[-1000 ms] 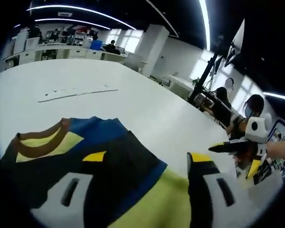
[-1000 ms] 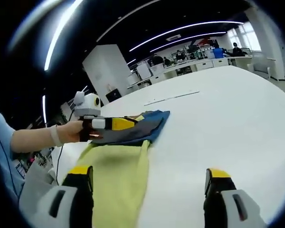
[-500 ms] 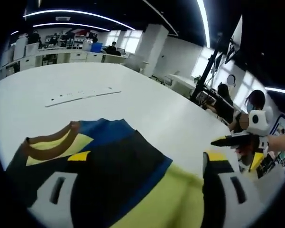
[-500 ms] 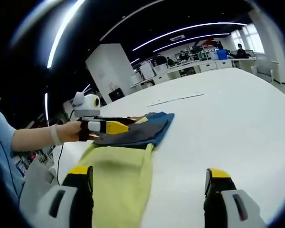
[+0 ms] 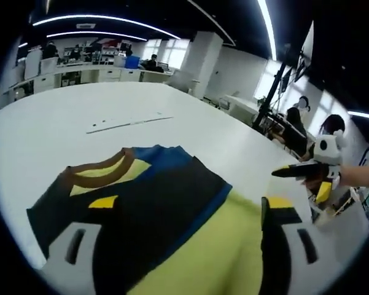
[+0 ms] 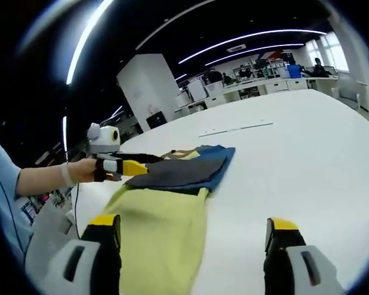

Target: Fold the garment on the visible template until the final outline fits inside the template.

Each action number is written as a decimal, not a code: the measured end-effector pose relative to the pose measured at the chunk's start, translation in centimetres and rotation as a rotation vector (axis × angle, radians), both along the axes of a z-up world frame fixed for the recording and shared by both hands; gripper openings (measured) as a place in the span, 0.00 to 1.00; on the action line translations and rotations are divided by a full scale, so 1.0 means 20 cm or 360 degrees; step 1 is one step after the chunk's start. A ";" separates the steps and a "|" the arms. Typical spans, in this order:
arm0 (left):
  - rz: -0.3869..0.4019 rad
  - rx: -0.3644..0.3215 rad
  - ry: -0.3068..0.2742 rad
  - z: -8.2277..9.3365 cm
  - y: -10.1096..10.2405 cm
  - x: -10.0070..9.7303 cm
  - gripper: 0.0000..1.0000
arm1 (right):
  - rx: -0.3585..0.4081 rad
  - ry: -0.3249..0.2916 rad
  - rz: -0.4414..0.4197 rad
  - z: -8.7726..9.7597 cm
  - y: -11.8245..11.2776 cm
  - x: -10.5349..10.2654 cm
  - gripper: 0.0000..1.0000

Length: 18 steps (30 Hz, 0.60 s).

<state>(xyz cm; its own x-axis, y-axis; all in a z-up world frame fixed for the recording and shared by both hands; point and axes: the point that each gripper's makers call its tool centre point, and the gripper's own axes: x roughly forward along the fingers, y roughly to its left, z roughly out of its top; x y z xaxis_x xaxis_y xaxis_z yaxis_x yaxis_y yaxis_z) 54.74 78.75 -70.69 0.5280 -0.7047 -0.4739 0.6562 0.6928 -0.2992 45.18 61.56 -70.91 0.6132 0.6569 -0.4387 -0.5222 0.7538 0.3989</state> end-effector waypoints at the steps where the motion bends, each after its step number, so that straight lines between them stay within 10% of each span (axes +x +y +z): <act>1: 0.0016 0.0004 -0.0003 0.01 0.04 -0.01 0.91 | -0.0001 -0.0001 0.0005 0.00 0.00 0.00 0.99; 18: 0.0224 0.0063 -0.0016 0.08 0.52 -0.24 0.89 | -0.0002 -0.0061 0.0133 0.08 0.16 0.04 0.99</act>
